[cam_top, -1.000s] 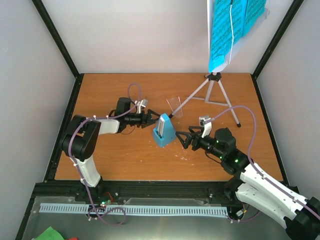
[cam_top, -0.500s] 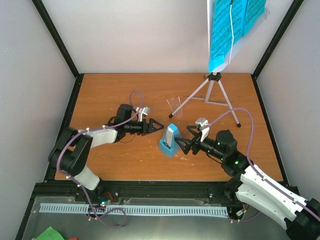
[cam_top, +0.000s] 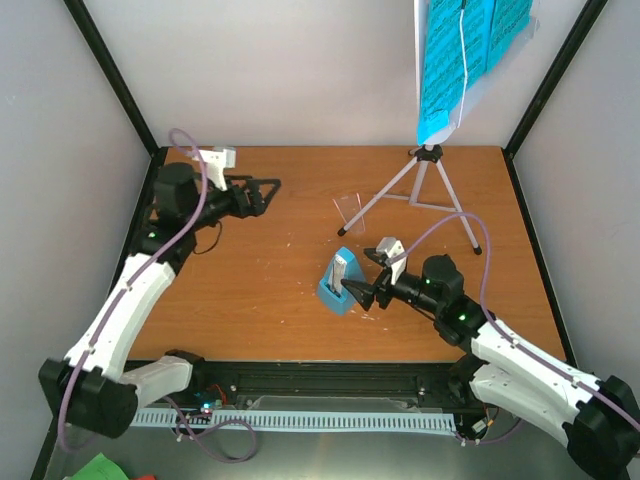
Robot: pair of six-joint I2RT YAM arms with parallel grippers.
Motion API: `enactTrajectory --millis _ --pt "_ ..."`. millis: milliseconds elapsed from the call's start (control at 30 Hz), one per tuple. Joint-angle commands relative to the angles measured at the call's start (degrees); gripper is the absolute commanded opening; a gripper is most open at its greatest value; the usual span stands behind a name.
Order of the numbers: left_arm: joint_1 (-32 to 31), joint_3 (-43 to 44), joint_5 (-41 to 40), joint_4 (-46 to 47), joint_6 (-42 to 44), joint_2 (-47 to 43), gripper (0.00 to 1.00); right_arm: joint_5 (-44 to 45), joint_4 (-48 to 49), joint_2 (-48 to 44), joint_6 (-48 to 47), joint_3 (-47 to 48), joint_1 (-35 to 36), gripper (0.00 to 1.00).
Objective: Pack up the instrument practice props
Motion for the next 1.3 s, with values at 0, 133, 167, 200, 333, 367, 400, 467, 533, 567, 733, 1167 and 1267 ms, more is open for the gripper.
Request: enactTrajectory --millis 0,133,167,200,333,367,400,467,533,567,733,1167,1267 --pt "1.07 2.35 -15.20 -7.01 11.97 -5.52 0.99 -0.52 4.13 3.49 -3.16 2.01 0.67 1.00" --pt "1.24 -2.67 -21.28 -4.34 15.96 -8.40 0.99 1.35 5.94 7.00 -4.55 2.25 1.62 1.00" --pt "1.24 -3.51 -21.79 -4.02 16.58 -8.52 0.99 2.11 6.28 7.71 -5.06 2.32 1.76 1.00" --pt "1.24 -4.46 -22.18 -3.89 17.07 -8.49 1.00 2.70 6.59 8.33 -5.56 2.33 1.98 1.00" --pt "1.27 -9.31 -24.56 -1.56 18.80 -8.64 1.00 7.09 7.80 10.75 -6.40 2.29 3.10 1.00" --pt "1.30 -10.51 -24.97 -0.67 19.41 -8.74 1.00 8.10 8.44 11.24 -6.56 2.02 3.44 1.00" --pt "1.32 -11.58 -25.26 0.16 20.15 -8.74 0.99 8.88 9.14 11.71 -6.81 1.71 3.70 1.00" --pt "1.32 -12.99 -25.67 1.40 20.91 -8.44 1.00 10.79 10.20 12.71 -7.24 1.40 4.34 1.00" --pt "1.33 -13.31 -26.02 1.78 21.06 -7.90 0.99 12.67 11.15 13.73 -7.35 1.32 5.05 1.00" --pt "1.27 -13.29 -26.04 1.84 21.15 -7.74 0.99 13.65 11.79 14.18 -7.28 1.21 5.31 1.00" --pt "1.31 -13.79 -26.87 2.21 21.47 -7.79 1.00 16.93 16.14 16.86 -6.92 0.20 6.30 1.00" --pt "1.27 -14.14 -27.15 2.42 21.60 -7.16 1.00 22.52 19.41 20.42 -5.74 -0.74 7.59 0.95" --pt "1.32 -14.10 -27.11 2.54 21.65 -7.03 1.00 22.29 18.90 20.24 -5.85 -0.84 7.58 0.89"
